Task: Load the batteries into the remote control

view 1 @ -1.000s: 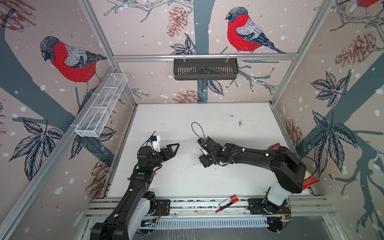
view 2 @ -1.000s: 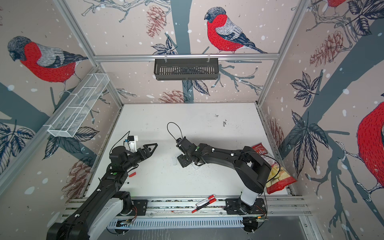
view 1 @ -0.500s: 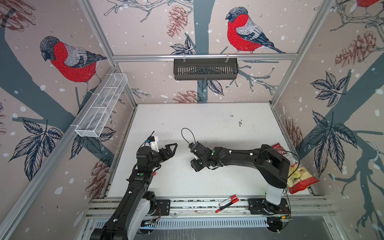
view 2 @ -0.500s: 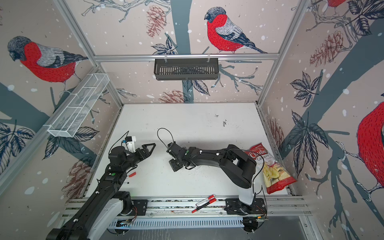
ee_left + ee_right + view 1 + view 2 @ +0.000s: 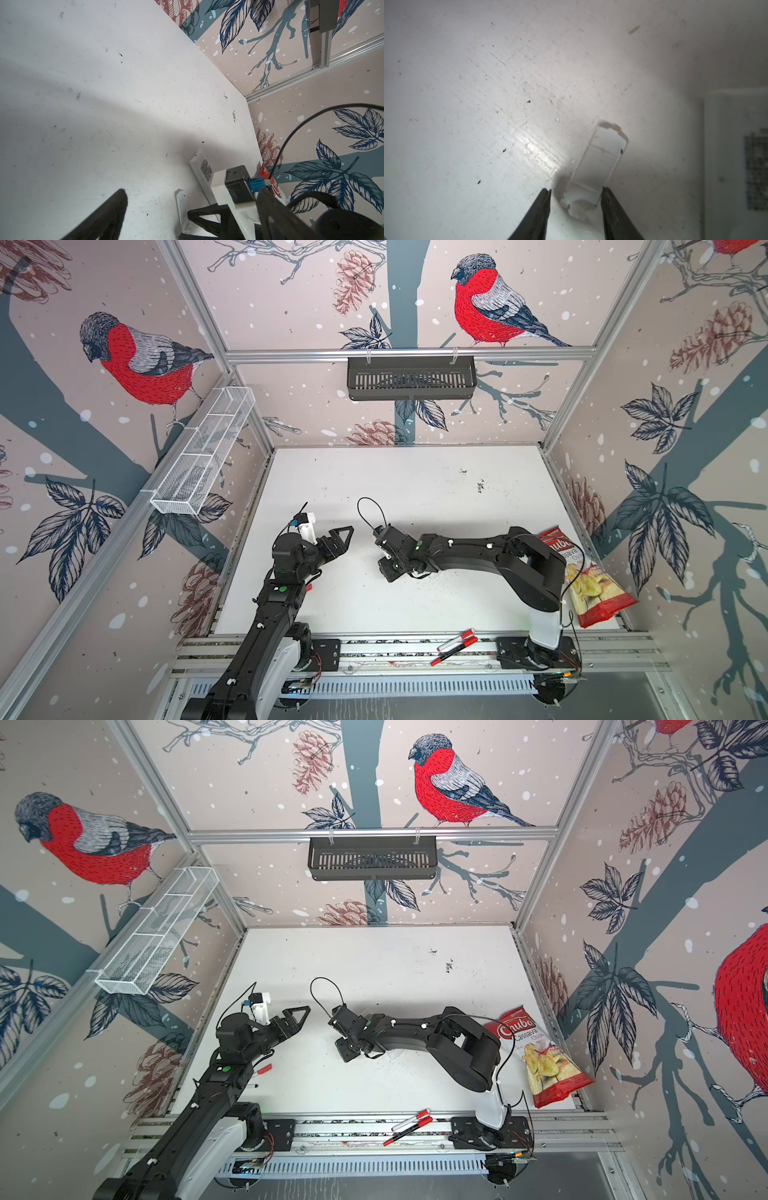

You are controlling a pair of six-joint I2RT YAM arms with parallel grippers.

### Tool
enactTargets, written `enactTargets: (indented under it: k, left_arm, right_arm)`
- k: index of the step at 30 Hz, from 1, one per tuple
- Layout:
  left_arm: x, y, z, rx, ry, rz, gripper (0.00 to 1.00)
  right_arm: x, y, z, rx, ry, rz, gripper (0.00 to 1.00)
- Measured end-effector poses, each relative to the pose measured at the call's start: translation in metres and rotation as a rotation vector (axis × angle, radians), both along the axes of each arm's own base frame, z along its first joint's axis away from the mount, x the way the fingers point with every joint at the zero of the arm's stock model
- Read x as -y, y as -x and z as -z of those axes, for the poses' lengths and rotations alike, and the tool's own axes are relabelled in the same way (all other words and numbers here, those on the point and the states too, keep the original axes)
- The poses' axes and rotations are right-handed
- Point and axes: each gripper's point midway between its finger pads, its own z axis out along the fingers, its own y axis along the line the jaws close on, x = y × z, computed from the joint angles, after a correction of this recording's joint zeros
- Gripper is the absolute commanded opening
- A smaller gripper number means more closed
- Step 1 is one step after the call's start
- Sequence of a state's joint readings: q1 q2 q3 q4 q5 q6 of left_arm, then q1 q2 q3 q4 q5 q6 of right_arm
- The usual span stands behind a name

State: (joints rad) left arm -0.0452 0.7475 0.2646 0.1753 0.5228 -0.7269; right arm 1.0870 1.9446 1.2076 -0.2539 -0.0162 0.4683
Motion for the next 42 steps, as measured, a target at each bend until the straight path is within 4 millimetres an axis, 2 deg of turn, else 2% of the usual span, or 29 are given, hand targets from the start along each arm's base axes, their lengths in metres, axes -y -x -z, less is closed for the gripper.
enactTargets:
  k: [13, 21, 29, 37, 42]
  left_arm:
    - [-0.001, 0.0, 0.001, -0.006, 0.006, -0.002, 0.97]
    - [0.0, -0.001, 0.003, -0.007, 0.009, 0.001, 0.97]
    - [0.002, 0.001, 0.003, -0.008, 0.017, 0.015, 0.97]
    - [0.011, 0.004, 0.008, -0.016, 0.053, 0.067, 0.97]
    - [0.038, 0.013, -0.003, 0.038, 0.081, 0.188, 0.96]
  right_arm:
    - [0.001, -0.004, 0.003, 0.034, 0.019, 0.016, 0.27]
    - [0.009, 0.002, 0.001, 0.034, 0.031, 0.006, 0.18]
    - [0.02, 0.007, -0.001, 0.032, 0.053, -0.011, 0.15]
    - [0.025, 0.01, -0.025, 0.034, -0.007, -0.038, 0.15]
    - [0.045, 0.006, -0.047, 0.001, -0.083, -0.022, 0.15]
